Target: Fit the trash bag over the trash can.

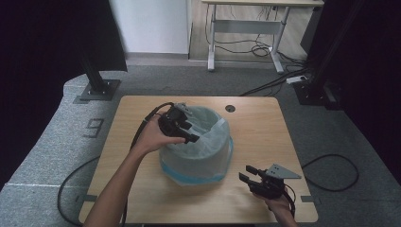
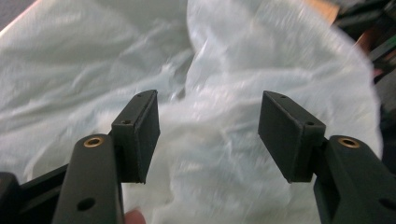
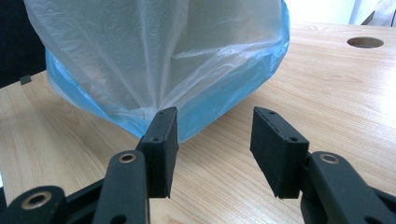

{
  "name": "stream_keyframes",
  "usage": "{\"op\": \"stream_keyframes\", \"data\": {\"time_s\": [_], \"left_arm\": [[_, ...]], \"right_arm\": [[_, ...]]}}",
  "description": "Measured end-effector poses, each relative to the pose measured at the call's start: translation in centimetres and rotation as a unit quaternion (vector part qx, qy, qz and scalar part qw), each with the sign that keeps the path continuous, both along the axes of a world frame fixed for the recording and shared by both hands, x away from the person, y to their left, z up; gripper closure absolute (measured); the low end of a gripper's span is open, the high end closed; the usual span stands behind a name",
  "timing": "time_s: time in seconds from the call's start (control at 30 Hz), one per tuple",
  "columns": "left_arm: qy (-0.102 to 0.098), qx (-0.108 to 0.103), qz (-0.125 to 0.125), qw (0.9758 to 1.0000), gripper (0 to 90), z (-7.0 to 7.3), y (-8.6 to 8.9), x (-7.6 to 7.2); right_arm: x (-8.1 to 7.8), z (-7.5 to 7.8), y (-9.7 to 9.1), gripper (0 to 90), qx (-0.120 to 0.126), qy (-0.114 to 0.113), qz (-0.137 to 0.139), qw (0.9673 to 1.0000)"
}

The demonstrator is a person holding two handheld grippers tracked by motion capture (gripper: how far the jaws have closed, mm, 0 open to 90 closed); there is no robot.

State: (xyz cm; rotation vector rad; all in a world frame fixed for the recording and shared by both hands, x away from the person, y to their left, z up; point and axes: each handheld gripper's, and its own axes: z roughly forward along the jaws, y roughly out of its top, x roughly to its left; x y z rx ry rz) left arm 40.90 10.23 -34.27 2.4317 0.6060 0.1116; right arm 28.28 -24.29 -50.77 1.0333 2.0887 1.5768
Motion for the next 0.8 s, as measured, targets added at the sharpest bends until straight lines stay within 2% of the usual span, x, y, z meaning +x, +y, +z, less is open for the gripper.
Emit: {"op": "stream_keyframes", "data": {"time_s": [0.07, 0.23, 0.4, 0.57, 0.67, 0.73, 0.8], "left_arm": [[0.004, 0.003, 0.000, 1.0000, 38.0, -0.3, 0.0, -0.1], [0.011, 0.034, 0.002, 0.9994, 38.0, -1.2, -1.5, 0.1], [0.023, 0.053, 0.005, 0.9983, 38.1, -2.0, -2.9, 0.6], [0.028, 0.070, 0.011, 0.9971, 38.1, -2.7, -3.6, 0.9], [0.026, 0.064, 0.018, 0.9974, 38.0, -2.7, -3.3, 0.9], [0.021, 0.047, 0.024, 0.9984, 37.9, -2.2, -2.8, 0.8], [0.016, 0.017, 0.031, 0.9992, 38.0, -1.3, -1.7, 0.8]], "right_arm": [[0.0, 0.0, 0.1, 50.5, -0.001, 0.000, 0.000, 1.0000], [0.1, -0.2, 0.1, 50.6, -0.003, 0.005, 0.000, 1.0000], [0.0, -0.1, -0.2, 50.6, -0.001, 0.004, -0.002, 1.0000], [0.0, -0.1, -0.3, 50.6, 0.000, 0.003, -0.003, 1.0000], [-0.1, 0.0, -0.3, 50.6, 0.002, 0.002, -0.003, 1.0000], [-0.1, 0.1, -0.4, 50.6, 0.004, 0.001, -0.005, 1.0000], [0.0, 0.1, -0.5, 50.6, 0.003, 0.002, -0.006, 1.0000]]}}
